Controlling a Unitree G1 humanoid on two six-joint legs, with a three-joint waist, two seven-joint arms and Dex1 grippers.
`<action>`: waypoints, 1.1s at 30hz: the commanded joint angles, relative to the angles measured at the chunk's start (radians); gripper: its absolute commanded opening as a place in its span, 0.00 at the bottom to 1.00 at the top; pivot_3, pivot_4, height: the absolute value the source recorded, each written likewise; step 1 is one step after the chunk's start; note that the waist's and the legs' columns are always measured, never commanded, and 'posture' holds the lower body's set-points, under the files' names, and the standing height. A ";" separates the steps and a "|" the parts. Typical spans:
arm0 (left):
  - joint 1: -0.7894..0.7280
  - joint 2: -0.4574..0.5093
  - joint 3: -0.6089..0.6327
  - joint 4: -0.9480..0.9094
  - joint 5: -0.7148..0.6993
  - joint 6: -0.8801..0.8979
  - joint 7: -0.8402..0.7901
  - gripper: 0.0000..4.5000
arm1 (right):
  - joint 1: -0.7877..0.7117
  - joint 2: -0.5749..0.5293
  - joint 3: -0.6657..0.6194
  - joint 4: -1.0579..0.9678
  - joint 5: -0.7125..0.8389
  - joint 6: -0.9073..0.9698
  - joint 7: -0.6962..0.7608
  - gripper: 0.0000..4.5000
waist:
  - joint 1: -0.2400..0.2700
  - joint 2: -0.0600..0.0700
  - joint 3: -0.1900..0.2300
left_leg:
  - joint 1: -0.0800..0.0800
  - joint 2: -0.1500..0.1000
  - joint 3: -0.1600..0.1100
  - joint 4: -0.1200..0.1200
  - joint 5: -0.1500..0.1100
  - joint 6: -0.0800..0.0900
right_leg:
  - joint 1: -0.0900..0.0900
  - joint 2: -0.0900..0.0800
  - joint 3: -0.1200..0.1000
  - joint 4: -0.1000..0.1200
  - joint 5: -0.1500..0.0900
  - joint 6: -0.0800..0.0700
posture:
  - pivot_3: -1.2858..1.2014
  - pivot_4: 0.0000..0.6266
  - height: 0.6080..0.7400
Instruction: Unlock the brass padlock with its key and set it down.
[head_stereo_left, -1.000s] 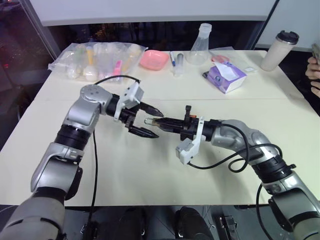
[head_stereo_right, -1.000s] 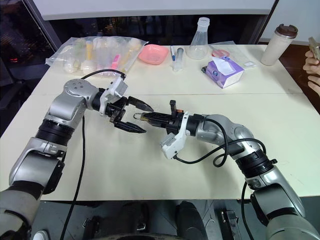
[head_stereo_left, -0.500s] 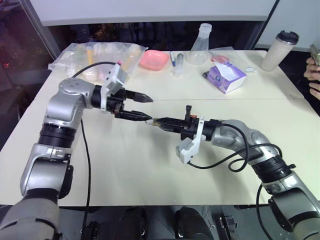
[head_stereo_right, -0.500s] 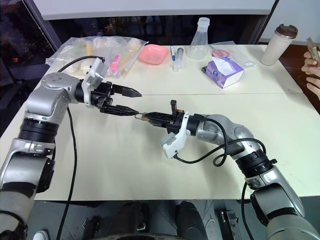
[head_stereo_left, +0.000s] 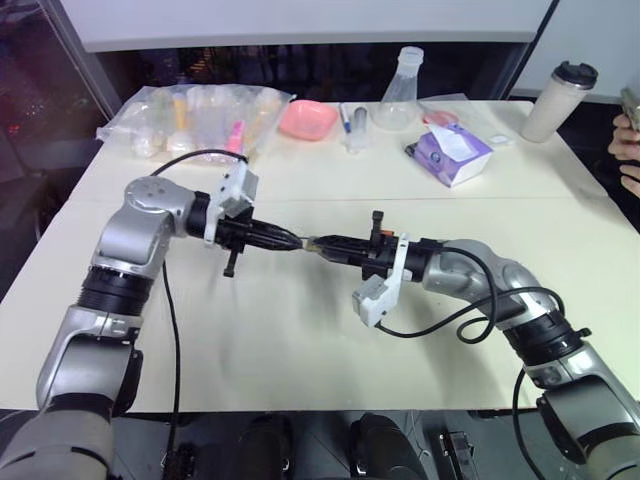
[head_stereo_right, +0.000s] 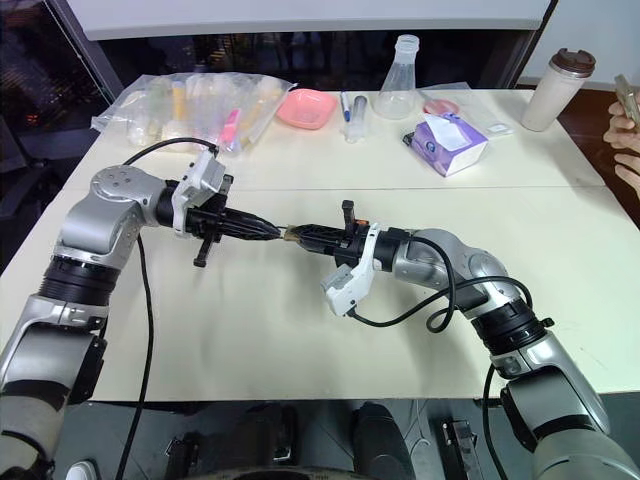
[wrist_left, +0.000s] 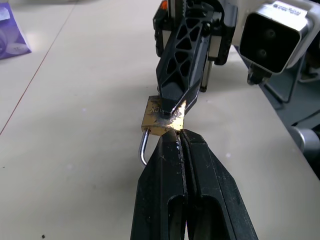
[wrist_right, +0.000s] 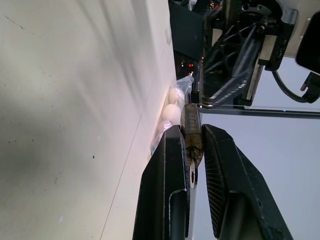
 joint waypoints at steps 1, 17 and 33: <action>-0.008 0.001 -0.010 0.029 0.045 -0.074 0.012 0.01 | -0.022 0.009 -0.012 -0.016 0.014 -0.006 -0.004 0.00 | 0.000 0.000 0.000 | 0.000 0.000 0.000 0.000 0.000 0.000 | 0.000 0.000 0.000 0.000 0.000 0.000 | 0.52 0.24 0.81; -0.045 -0.069 0.010 0.219 0.102 -0.205 0.069 0.01 | -0.006 0.022 -0.017 -0.035 0.024 0.012 0.013 0.00 | 0.000 0.000 0.000 | 0.000 0.000 0.000 0.000 0.000 0.000 | 0.000 0.000 0.000 0.000 0.000 0.000 | 0.52 0.24 0.81; 0.213 0.073 0.052 0.048 0.104 -0.145 0.137 0.01 | -0.053 0.110 0.046 0.280 -0.072 0.089 -0.073 0.00 | -0.004 0.000 0.000 | 0.001 0.000 0.000 0.000 0.000 0.000 | 0.000 0.000 0.000 0.001 0.000 0.000 | 0.52 0.24 0.81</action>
